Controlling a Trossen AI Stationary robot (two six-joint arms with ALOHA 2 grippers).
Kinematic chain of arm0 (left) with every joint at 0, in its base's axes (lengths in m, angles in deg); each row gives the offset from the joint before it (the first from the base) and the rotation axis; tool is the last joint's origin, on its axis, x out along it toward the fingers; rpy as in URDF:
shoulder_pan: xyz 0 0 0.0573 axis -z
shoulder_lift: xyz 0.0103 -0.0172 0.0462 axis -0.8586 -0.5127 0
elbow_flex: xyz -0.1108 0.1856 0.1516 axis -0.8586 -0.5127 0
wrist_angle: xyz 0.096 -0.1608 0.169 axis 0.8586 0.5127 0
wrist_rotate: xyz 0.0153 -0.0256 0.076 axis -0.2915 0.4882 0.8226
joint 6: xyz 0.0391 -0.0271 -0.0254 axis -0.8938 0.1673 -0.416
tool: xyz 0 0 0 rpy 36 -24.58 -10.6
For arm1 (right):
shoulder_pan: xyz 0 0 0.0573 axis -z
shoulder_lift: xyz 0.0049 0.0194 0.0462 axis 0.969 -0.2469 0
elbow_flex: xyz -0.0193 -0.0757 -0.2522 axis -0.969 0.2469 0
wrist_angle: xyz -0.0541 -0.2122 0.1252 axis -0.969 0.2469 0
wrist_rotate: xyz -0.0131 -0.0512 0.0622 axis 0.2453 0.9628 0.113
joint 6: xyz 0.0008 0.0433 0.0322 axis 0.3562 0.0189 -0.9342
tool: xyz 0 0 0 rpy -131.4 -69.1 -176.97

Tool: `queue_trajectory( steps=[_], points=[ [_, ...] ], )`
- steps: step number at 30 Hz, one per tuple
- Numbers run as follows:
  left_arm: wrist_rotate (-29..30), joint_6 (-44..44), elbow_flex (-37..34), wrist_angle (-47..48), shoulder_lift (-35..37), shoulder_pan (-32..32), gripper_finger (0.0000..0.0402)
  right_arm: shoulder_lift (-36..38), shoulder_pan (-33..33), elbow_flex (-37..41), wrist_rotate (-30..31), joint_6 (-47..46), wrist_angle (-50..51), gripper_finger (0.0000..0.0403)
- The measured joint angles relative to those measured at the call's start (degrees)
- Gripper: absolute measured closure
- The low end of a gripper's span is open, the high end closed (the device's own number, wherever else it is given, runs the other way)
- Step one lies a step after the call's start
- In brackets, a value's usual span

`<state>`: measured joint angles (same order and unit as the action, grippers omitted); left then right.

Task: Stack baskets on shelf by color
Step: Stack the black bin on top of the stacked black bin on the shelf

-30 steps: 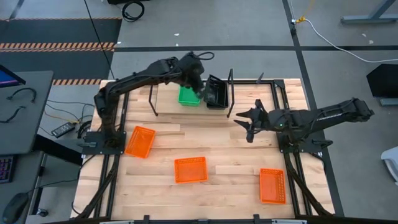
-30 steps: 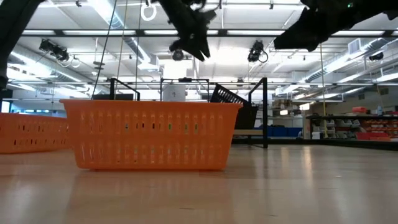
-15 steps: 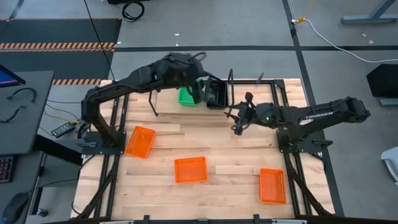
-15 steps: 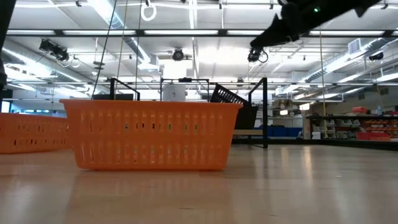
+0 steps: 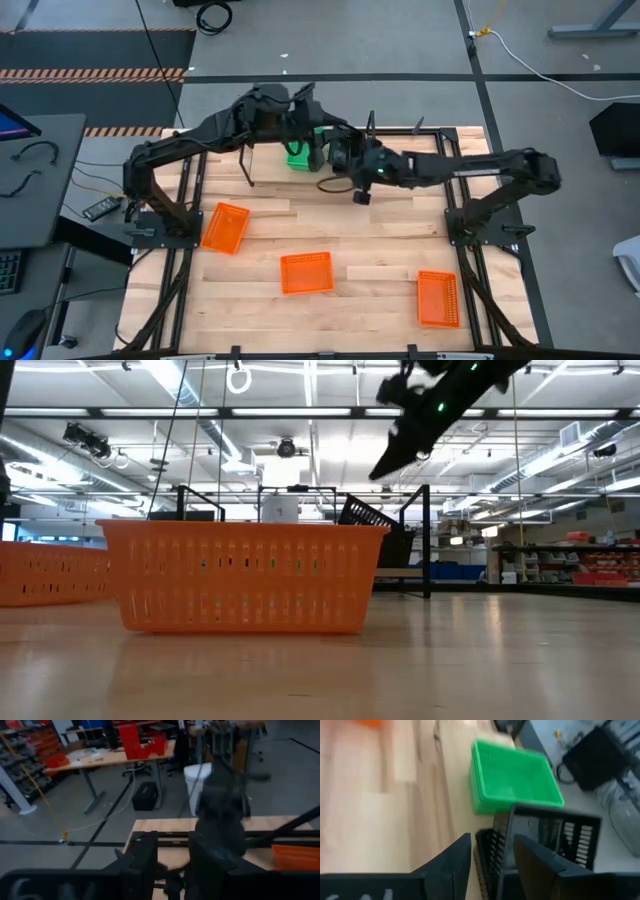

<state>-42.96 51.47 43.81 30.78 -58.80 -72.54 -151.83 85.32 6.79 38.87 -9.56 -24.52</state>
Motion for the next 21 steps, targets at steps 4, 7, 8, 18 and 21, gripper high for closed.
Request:
queue_trajectory(
  steps=[4,7,8,18,21],
  points=[
    [0.3,0.0,-0.8,-0.1,3.5,-1.9,0.0285,-4.3,3.1,-1.1,-3.4,0.3,-1.0,0.0238],
    [-0.1,0.1,-0.7,0.6,5.5,-2.7,0.0285,-6.9,4.7,-2.2,-7.1,0.3,-0.5,0.0235],
    [-0.2,0.1,-0.8,1.1,5.9,-3.0,0.0285,-7.7,5.1,-2.7,-7.1,0.3,-0.4,0.0235],
    [-0.3,0.4,-0.8,7.0,8.5,-2.1,0.0285,-12.0,9.1,-7.5,-9.1,0.3,0.5,0.0244],
    [-0.3,0.4,-0.8,7.8,8.5,-1.7,0.0285,-12.1,9.4,-7.5,-7.2,0.3,0.6,0.0247]
  ],
)
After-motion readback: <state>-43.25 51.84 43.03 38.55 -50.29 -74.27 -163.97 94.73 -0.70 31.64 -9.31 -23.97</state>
